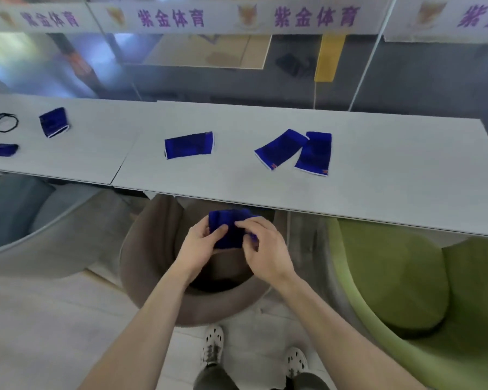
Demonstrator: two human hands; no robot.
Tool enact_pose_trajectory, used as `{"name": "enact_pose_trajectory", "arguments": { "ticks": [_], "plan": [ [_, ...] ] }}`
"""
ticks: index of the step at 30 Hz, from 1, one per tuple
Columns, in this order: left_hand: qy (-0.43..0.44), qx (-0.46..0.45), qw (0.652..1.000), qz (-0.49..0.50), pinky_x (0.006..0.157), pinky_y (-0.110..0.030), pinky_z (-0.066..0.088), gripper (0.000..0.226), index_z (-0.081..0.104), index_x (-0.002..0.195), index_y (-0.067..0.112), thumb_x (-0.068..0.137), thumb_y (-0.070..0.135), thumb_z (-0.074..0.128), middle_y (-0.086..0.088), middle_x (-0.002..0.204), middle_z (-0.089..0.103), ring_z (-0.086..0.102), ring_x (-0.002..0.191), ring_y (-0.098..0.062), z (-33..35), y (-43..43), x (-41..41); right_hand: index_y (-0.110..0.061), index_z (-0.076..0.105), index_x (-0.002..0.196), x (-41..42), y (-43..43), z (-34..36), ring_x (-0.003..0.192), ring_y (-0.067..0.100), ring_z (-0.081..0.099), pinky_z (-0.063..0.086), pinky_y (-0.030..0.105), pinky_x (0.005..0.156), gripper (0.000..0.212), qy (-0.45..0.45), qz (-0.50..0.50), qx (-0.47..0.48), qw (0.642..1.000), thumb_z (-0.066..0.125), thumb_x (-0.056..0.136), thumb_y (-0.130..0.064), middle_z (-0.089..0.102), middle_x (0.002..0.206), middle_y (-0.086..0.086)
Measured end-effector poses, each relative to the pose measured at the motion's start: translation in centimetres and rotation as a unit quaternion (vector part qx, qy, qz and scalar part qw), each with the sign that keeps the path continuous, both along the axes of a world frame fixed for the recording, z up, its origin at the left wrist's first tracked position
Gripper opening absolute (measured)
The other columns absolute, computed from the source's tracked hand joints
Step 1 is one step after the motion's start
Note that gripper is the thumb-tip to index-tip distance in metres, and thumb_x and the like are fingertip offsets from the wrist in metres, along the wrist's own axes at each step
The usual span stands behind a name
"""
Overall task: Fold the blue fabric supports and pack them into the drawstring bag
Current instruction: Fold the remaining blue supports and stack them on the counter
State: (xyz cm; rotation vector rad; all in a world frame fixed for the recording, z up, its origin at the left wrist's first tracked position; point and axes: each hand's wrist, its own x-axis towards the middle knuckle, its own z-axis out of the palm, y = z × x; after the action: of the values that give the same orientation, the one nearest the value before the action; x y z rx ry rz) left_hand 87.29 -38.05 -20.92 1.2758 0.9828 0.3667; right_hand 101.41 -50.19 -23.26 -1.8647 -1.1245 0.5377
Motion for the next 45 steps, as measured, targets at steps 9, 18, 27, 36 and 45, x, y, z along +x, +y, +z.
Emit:
{"name": "enact_pose_trajectory", "arguments": {
  "ticks": [9, 18, 27, 36, 45],
  "plan": [
    [-0.019, -0.071, 0.997, -0.018, 0.094, -0.053, 0.060, 0.028, 0.080, 0.112, 0.018, 0.105, 0.004, 0.057, -0.013, 0.115, 0.081, 0.074, 0.108, -0.034, 0.7, 13.1, -10.4, -0.035, 0.077, 0.103, -5.1, 10.3, 0.1, 0.132, 0.003, 0.060, 0.047, 0.051, 0.119, 0.029, 0.194, 0.032, -0.099, 0.975, 0.086, 0.082, -0.053, 0.064, 0.143, -0.022],
    [-0.026, 0.009, 0.994, -0.108, 0.088, -0.030, 0.059, 0.043, 0.066, 0.133, 0.030, 0.098, 0.006, 0.071, -0.009, 0.117, 0.079, 0.073, 0.108, -0.023, 1.6, 22.4, -15.1, -0.029, 0.082, 0.090, -10.4, 17.5, 3.5, 0.095, 0.022, 0.075, 0.059, 0.051, 0.098, 0.019, 0.162, -0.012, -0.100, 0.982, 0.088, 0.087, -0.047, 0.081, 0.096, -0.006],
    [0.016, 0.271, 0.931, -0.246, 0.092, -0.045, 0.062, 0.020, 0.065, 0.109, 0.028, 0.100, 0.014, 0.075, 0.009, 0.109, 0.073, 0.071, 0.102, -0.018, 1.8, 26.7, -15.4, -0.029, 0.081, 0.103, -11.5, 18.6, 4.4, 0.100, 0.008, 0.076, 0.067, 0.037, 0.087, 0.015, 0.125, -0.043, -0.093, 0.987, 0.085, 0.093, -0.040, 0.081, 0.103, -0.011],
    [0.056, 0.237, 0.925, -0.291, 0.078, -0.045, 0.058, 0.015, 0.065, 0.090, 0.028, 0.083, 0.019, 0.074, 0.002, 0.093, 0.075, 0.073, 0.083, -0.022, 2.5, 26.7, -14.4, -0.028, 0.083, 0.107, -11.4, 18.5, 4.7, 0.099, 0.003, 0.076, 0.066, 0.025, 0.074, 0.018, 0.160, -0.077, -0.051, 0.983, 0.089, 0.090, -0.031, 0.082, 0.099, -0.012],
    [0.051, 0.216, 0.936, -0.274, 0.075, -0.039, 0.053, 0.019, 0.058, 0.094, 0.028, 0.080, 0.019, 0.066, -0.012, 0.102, 0.079, 0.072, 0.091, -0.035, 3.7, 26.1, -12.7, -0.027, 0.080, 0.101, -10.4, 18.1, 5.0, 0.096, 0.010, 0.077, 0.066, 0.027, 0.074, 0.014, 0.178, -0.090, -0.016, 0.980, 0.088, 0.091, -0.030, 0.081, 0.097, -0.011]
  ]
}}
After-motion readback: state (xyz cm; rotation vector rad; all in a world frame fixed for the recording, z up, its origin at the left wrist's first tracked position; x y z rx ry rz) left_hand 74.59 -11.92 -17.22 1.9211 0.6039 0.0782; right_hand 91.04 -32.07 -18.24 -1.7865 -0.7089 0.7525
